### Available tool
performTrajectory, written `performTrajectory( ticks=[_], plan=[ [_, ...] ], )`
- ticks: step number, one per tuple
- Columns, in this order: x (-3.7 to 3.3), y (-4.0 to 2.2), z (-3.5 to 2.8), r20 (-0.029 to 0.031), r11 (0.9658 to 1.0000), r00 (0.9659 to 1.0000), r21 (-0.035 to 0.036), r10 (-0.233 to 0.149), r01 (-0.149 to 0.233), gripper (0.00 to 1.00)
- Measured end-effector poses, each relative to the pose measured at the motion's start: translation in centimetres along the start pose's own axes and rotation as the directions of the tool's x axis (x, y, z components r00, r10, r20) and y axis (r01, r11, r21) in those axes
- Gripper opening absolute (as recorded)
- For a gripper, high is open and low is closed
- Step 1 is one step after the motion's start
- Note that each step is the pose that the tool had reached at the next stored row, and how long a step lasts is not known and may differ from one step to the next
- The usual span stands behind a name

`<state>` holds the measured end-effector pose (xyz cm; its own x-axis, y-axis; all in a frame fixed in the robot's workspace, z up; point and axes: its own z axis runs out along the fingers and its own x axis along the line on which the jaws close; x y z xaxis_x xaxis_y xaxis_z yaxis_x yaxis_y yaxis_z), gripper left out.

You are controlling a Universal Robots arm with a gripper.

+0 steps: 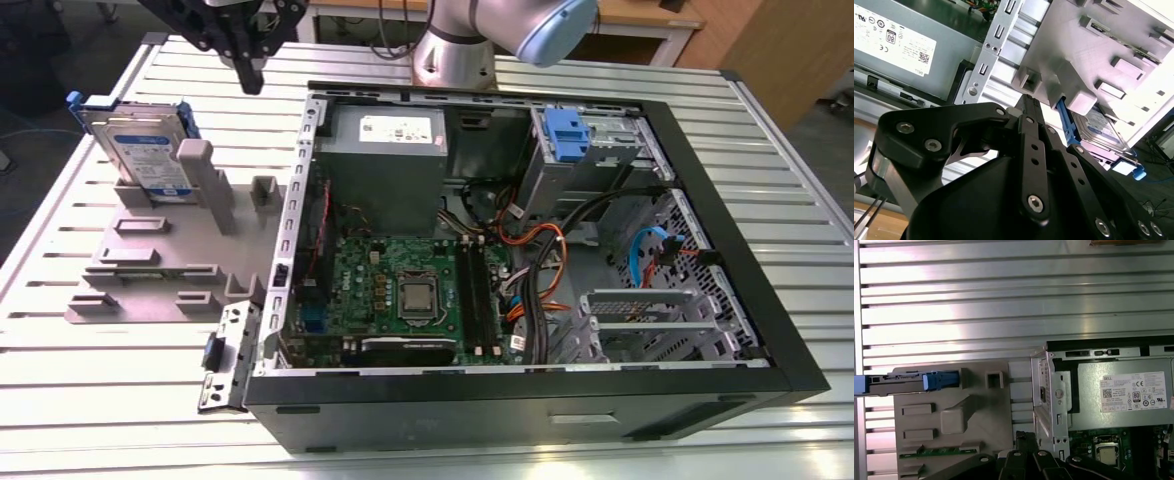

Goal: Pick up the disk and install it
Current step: 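Reach for the disk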

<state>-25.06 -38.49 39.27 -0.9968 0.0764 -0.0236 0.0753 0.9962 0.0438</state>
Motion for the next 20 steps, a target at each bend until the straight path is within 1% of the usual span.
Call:
performTrajectory(
  ticks=[7,16,20],
  plan=[
    [1.04,-0.02,-0.01,-0.0018,1.0,1.0,0.0001,0.001,-0.001,0.11],
    [2.2,-0.06,-0.01,-0.0053,1.0,1.0,0.0004,0.002,-0.002,0.11],
    [2.83,-0.04,0.0,-0.0096,1.0,0.9999,0.0009,0.003,-0.003,0.11]
  ],
)
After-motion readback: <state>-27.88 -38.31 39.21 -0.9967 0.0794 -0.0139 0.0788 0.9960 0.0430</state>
